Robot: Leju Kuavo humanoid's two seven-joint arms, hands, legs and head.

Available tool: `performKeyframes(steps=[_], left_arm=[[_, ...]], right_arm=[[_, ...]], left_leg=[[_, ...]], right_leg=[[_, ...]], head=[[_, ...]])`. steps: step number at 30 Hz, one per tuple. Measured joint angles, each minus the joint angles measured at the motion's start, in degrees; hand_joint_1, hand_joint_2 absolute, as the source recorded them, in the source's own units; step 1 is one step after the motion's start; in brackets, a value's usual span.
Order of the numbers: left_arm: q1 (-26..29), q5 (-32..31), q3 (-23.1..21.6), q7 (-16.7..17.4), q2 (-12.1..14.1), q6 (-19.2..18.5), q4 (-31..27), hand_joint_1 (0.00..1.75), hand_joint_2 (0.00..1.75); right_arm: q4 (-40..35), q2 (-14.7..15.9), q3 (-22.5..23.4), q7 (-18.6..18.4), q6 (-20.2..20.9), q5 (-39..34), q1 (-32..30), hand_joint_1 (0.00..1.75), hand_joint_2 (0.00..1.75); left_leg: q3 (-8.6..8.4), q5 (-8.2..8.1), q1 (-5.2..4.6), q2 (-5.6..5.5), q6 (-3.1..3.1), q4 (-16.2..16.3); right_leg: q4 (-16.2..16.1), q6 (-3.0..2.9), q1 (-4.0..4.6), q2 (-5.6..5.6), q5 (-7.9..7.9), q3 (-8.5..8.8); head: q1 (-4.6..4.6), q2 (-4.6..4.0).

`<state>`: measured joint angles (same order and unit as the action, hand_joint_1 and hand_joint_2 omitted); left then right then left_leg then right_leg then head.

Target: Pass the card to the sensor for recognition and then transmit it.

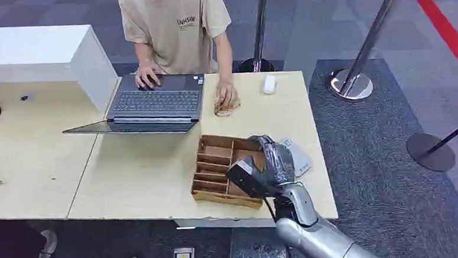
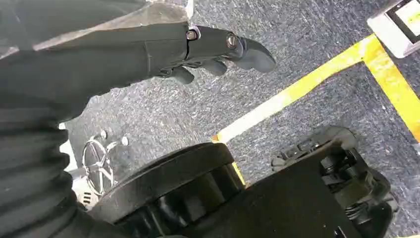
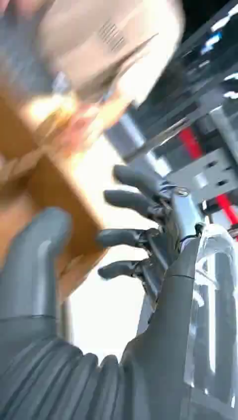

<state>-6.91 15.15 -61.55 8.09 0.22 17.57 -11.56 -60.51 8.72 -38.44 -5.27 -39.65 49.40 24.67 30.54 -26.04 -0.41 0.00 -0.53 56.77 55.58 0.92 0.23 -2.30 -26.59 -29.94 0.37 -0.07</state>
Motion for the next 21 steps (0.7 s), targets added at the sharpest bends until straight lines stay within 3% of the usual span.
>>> performKeyframes(steps=[5,9,18,21], left_arm=[[0.0,-1.3,0.0,0.3,0.0,0.0,0.0,0.0,1.75],[-0.1,-0.8,-0.1,0.2,0.5,-1.1,0.0,0.0,1.75],[0.1,0.2,-0.1,0.2,1.9,-2.3,0.1,0.0,1.75],[0.0,0.9,-0.1,0.2,2.0,-2.4,0.1,0.0,1.75]], right_arm=[[-13.0,-1.2,4.3,1.1,-0.5,3.3,-2.3,0.0,1.75],[-21.1,-0.7,7.0,-0.1,-0.2,3.7,-2.2,0.0,1.75],[-29.5,1.6,8.5,-1.4,1.4,2.3,-0.2,0.0,1.75],[-31.0,2.0,8.5,0.1,1.2,-4.0,-0.2,0.0,1.75]], left_leg=[[0.0,-0.01,0.01,-0.01,0.0,0.0],[-0.01,-0.01,0.01,0.01,0.0,0.0],[-0.01,-0.01,-0.03,0.01,0.0,0.0],[-0.01,-0.02,-0.03,0.0,-0.01,0.0]], right_leg=[[0.0,0.0,0.01,-0.01,-0.02,-0.01],[0.0,0.0,0.0,0.0,-0.02,-0.02],[0.0,0.01,-0.03,0.0,0.0,-0.01],[0.0,0.01,-0.02,0.01,-0.01,-0.01]], head=[[0.0,0.0],[0.0,0.0],[0.0,0.0],[-0.02,0.0]])
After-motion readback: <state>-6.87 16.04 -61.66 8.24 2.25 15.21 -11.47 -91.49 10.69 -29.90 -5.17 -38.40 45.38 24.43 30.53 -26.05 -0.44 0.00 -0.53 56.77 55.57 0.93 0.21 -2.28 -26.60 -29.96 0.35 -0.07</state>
